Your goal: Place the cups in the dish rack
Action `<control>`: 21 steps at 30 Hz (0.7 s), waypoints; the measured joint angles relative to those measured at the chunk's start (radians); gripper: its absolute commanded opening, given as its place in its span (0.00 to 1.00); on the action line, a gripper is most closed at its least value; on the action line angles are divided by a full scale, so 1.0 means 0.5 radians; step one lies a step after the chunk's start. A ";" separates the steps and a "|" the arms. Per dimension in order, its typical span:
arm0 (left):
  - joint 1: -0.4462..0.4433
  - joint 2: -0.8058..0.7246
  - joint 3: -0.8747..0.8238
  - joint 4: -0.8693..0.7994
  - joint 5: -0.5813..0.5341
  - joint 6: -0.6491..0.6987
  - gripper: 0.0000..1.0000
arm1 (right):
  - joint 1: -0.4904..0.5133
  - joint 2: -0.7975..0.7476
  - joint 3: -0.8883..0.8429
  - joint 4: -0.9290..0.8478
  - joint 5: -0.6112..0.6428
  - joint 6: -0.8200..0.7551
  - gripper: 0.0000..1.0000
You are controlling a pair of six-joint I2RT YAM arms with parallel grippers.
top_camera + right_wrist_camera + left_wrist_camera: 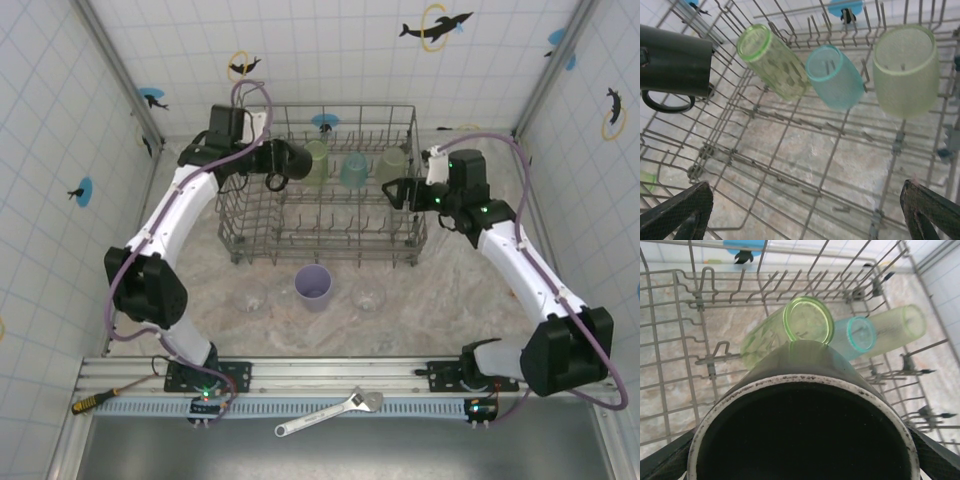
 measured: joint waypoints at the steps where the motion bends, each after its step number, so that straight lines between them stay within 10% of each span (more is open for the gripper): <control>1: -0.018 0.026 0.029 -0.033 -0.041 0.018 0.00 | -0.002 -0.021 -0.018 -0.021 0.012 -0.005 1.00; 21: -0.119 0.192 0.143 -0.272 -0.381 0.102 0.00 | -0.055 -0.276 -0.239 -0.154 0.122 -0.059 1.00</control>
